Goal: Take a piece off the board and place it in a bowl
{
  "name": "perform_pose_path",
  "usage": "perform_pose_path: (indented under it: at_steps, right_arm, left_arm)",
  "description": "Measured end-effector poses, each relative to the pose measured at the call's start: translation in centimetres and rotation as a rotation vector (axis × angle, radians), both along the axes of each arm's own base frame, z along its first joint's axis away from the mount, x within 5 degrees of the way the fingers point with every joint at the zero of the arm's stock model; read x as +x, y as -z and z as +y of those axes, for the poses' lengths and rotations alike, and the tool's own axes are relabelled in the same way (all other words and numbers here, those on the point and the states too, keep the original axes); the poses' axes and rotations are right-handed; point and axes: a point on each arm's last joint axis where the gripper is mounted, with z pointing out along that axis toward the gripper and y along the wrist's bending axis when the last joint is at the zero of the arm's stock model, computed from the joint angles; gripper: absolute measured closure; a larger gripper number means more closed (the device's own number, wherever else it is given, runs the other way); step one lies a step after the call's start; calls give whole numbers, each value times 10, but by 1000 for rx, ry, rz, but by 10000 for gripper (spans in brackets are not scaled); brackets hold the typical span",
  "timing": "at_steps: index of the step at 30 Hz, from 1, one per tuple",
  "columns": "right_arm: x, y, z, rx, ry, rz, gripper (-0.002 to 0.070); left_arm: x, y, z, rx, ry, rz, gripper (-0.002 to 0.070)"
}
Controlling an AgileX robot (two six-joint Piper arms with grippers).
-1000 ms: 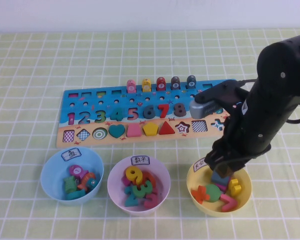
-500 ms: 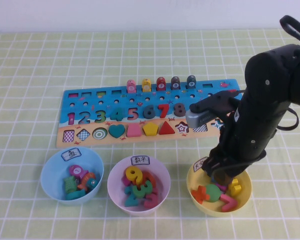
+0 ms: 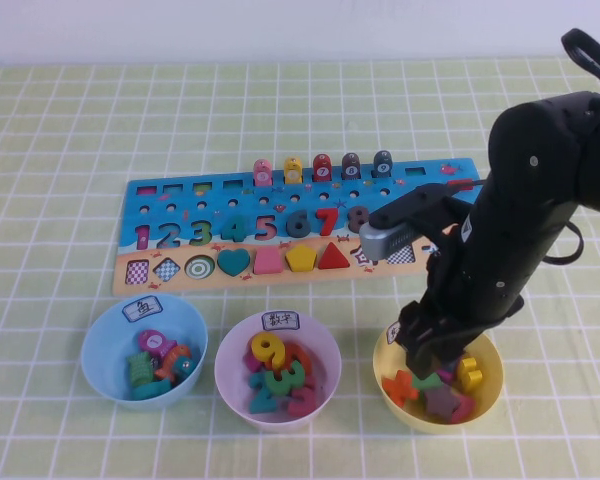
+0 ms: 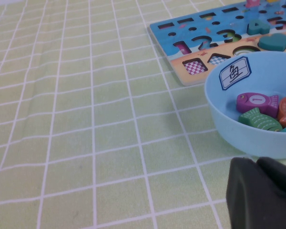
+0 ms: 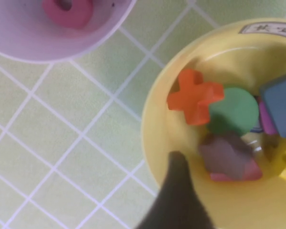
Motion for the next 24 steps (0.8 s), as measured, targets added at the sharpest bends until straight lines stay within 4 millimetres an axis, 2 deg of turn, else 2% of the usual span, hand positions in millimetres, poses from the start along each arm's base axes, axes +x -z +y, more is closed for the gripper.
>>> perform_pose_path:
  at_steps: [3,4,6,9,14,17,20,24]
  right_arm:
    - [-1,-2,-1,1,-3,-1,325]
    - [-3,-5,-2,1,-4,0,398]
    - [-7,-15,-5,11,-7,-14,542]
    - [-19,-42,-12,54,-10,-82,650]
    - [-48,-104,-31,204,4,-305,686]
    - [-71,-132,-46,284,12,-424,689]
    - [-99,-144,-65,340,19,-507,691]
    - [-134,-138,-88,358,19,-535,691]
  left_arm:
    - [0,0,0,0,0,0,680]
    - [0,0,0,0,0,0,680]
    - [0,0,0,0,0,0,680]
    - [0,0,0,0,0,0,680]
    - [0,0,0,0,0,0,680]
    - [0,0,0,0,0,0,680]
    - [0,0,0,0,0,0,680]
    - [0,0,0,0,0,0,680]
